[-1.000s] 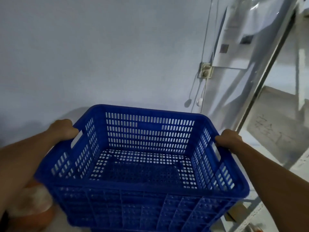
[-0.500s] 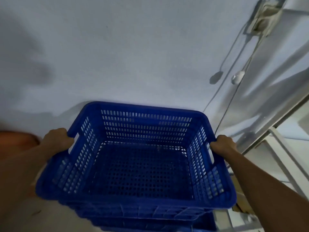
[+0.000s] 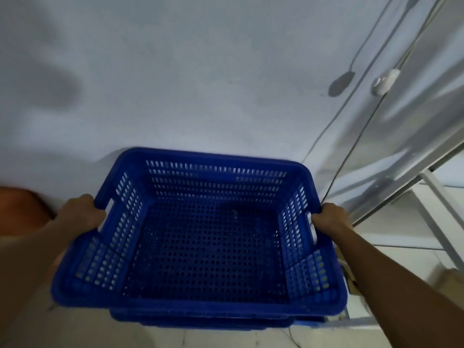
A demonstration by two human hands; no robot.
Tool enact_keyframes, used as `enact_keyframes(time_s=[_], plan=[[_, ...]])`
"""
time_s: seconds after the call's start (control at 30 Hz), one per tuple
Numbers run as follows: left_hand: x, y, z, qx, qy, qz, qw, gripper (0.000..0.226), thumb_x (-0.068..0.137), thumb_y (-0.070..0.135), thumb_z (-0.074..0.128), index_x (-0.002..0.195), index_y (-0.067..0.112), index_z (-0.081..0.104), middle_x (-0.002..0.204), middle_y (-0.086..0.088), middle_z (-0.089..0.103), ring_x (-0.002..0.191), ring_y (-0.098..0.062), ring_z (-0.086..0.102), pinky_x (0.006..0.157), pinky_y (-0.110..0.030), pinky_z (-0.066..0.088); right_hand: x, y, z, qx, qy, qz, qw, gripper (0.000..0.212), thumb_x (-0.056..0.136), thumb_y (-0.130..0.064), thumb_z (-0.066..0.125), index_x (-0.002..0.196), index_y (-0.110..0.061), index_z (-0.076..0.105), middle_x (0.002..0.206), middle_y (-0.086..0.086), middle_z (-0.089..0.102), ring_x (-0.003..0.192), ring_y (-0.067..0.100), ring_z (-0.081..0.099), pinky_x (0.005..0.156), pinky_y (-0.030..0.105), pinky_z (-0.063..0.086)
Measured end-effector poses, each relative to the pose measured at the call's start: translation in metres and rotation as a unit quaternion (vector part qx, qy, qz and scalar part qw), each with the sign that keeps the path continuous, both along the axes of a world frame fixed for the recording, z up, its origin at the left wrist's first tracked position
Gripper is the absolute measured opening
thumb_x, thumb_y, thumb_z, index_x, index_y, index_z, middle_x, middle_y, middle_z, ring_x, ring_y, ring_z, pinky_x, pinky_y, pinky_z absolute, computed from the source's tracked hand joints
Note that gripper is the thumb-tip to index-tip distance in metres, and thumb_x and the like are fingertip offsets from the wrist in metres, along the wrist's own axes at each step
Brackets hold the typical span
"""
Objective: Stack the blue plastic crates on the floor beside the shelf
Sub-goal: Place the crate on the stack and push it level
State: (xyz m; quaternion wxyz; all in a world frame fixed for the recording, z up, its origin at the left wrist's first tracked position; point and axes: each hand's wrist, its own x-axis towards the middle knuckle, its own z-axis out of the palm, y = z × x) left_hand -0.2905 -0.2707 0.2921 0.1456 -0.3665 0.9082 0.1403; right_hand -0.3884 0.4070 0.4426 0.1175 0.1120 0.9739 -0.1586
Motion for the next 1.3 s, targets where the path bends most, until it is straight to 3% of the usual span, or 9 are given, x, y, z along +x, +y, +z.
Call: enact_keyframes(time_s=[0.1, 0.3, 0.57, 0.8, 0.93, 1.03, 1.13, 1.2, 1.3], plan=[[0.006, 0.016, 0.022, 0.016, -0.004, -0.013, 1.000, 0.033, 0.076, 0.041, 0.069, 0.093, 0.013, 0.062, 0.086, -0.012, 0.068, 0.076, -0.032, 0.066, 0.070, -0.042, 0.058, 0.005, 0.004, 0.002, -0.007, -0.008, -0.006, 1.000, 0.028, 0.086, -0.026, 0.059, 0.104, -0.006, 0.069, 0.083, 0.009, 0.061, 0.071, 0.027, 0.059, 0.064, 0.034, 0.050], [0.046, 0.118, 0.139, 0.016, 0.032, -0.023, 0.999, 0.020, 0.094, 0.020, 0.065, 0.103, 0.003, 0.058, 0.102, -0.020, 0.066, 0.096, -0.038, 0.065, 0.080, -0.043, 0.055, 0.011, 0.002, 0.003, 0.006, -0.007, -0.013, 1.000, 0.034, 0.087, -0.029, 0.061, 0.111, -0.006, 0.069, 0.088, 0.012, 0.065, 0.076, 0.030, 0.065, 0.065, 0.036, 0.055], [0.044, 0.122, 0.133, 0.000, 0.058, -0.042, 0.997, 0.019, 0.095, 0.015, 0.062, 0.106, 0.001, 0.055, 0.095, -0.018, 0.060, 0.086, -0.036, 0.059, 0.074, -0.039, 0.049, 0.006, -0.006, 0.001, 0.040, -0.001, -0.022, 0.999, 0.035, 0.086, -0.031, 0.061, 0.110, -0.006, 0.068, 0.087, 0.011, 0.064, 0.078, 0.032, 0.065, 0.072, 0.041, 0.060], [0.028, 0.119, 0.129, -0.017, 0.086, -0.033, 0.996, 0.016, 0.092, 0.015, 0.062, 0.101, 0.001, 0.057, 0.087, -0.017, 0.058, 0.080, -0.036, 0.059, 0.070, -0.040, 0.049, -0.006, -0.016, -0.007, 0.112, 0.026, -0.031, 0.993, 0.030, 0.092, -0.031, 0.063, 0.108, -0.007, 0.066, 0.070, 0.004, 0.051, 0.064, 0.023, 0.054, 0.062, 0.035, 0.049], [0.037, 0.124, 0.129, 0.003, 0.089, -0.023, 0.996, 0.019, 0.094, 0.016, 0.061, 0.104, 0.002, 0.054, 0.086, -0.014, 0.055, 0.082, -0.036, 0.058, 0.071, -0.039, 0.048, 0.003, -0.015, -0.008, 0.129, 0.017, -0.017, 0.991, 0.030, 0.093, -0.030, 0.062, 0.112, -0.007, 0.064, 0.070, 0.004, 0.049, 0.073, 0.027, 0.057, 0.064, 0.035, 0.049], [0.048, 0.136, 0.125, 0.011, 0.091, -0.008, 0.996, 0.029, 0.095, 0.013, 0.063, 0.114, -0.004, 0.048, 0.093, -0.018, 0.053, 0.086, -0.038, 0.059, 0.072, -0.044, 0.050, 0.017, -0.013, -0.011, 0.122, -0.007, -0.003, 0.993, 0.036, 0.095, -0.029, 0.058, 0.123, -0.006, 0.057, 0.092, 0.009, 0.063, 0.084, 0.031, 0.063, 0.069, 0.038, 0.051], [0.064, 0.153, 0.122, -0.055, 0.102, 0.012, 0.993, 0.046, 0.088, 0.008, 0.070, 0.123, -0.013, 0.048, 0.117, -0.032, 0.051, 0.109, -0.051, 0.056, 0.090, -0.058, 0.050, 0.044, -0.013, -0.014, 0.137, 0.012, 0.019, 0.990, 0.056, 0.094, -0.030, 0.054, 0.141, -0.004, 0.040, 0.131, 0.017, 0.057, 0.114, 0.037, 0.059, 0.084, 0.045, 0.050], [0.078, 0.169, 0.118, -0.115, 0.094, -0.057, 0.987, 0.039, 0.079, 0.009, 0.073, 0.107, -0.011, 0.055, 0.115, -0.037, 0.052, 0.103, -0.054, 0.054, 0.087, -0.061, 0.048, 0.072, -0.021, -0.018, 0.185, 0.052, 0.070, 0.979, 0.061, 0.096, -0.033, 0.052, 0.147, -0.004, 0.035, 0.145, 0.017, 0.045, 0.127, 0.036, 0.050, 0.098, 0.048, 0.045], [0.098, 0.212, 0.111, -0.109, 0.089, -0.184, 0.973, 0.019, 0.088, 0.016, 0.066, 0.079, 0.001, 0.059, 0.092, -0.024, 0.058, 0.082, -0.039, 0.055, 0.075, -0.052, 0.054, 0.122, -0.053, -0.026, 0.116, 0.058, 0.170, 0.977, 0.052, 0.101, -0.042, 0.046, 0.140, -0.009, 0.049, 0.146, 0.012, 0.049, 0.126, 0.031, 0.053, 0.100, 0.043, 0.047]])
